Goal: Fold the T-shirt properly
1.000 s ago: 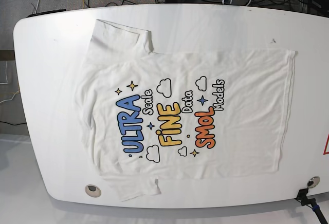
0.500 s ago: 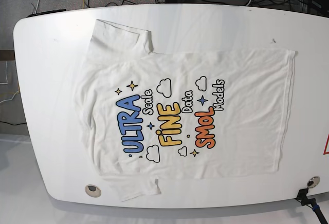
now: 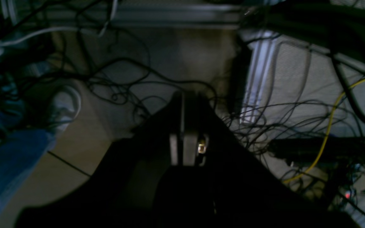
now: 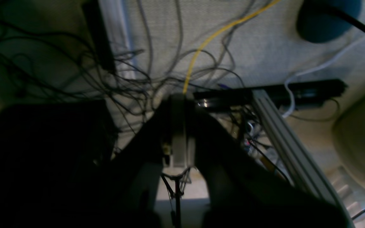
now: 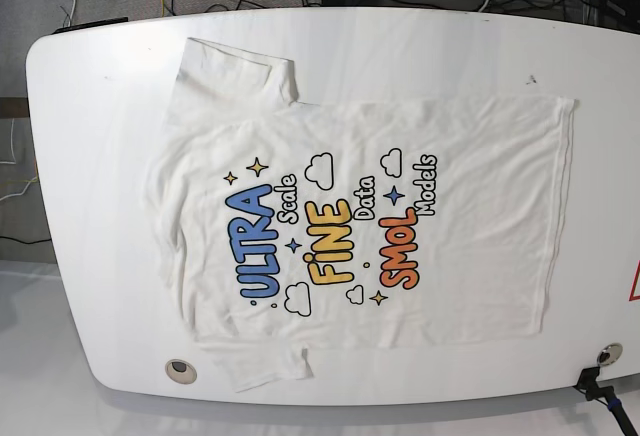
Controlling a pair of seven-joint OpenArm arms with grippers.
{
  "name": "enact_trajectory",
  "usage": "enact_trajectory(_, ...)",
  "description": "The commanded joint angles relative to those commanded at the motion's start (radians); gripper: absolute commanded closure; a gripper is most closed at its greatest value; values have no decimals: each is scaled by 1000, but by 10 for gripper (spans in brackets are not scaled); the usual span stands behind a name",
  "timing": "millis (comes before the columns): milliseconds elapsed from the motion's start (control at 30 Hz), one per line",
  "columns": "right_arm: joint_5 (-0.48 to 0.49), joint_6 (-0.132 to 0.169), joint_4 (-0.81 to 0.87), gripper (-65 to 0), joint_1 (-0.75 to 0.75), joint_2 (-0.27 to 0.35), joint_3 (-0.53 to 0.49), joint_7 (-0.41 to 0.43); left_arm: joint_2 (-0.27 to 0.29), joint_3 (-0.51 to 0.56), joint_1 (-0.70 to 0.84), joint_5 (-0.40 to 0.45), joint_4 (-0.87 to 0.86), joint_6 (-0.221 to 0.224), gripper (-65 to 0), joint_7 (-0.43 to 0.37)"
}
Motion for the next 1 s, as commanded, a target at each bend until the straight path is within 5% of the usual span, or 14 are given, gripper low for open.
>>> enact_trajectory(333,-9,-36,292,0,-237,100,-9,18,-39,-9,265,-29,302,-4,0,5)
enact_trajectory(633,-26,-87,540,0,-426,158,-16,25,-90,-50,486,-32,634,-57,0,56)
enact_trajectory(733,-29,-106,627,0,-499,182,-17,23,-102,-120,568,-48,777,-120,0,91)
enact_trajectory(933,-24,-113,840,0,-651,213,-11,19,-117,-233,725,-103,1081,-328,-17,183)
enact_trajectory(967,-23,-112,877,0,-678,217,-12,15,-118,-251,747,-108,1129,-347,-19,205)
enact_trajectory(1000,-25,-126,858,0,-651,218,-7,25,-117,-213,727,-92,1035,-283,0,128)
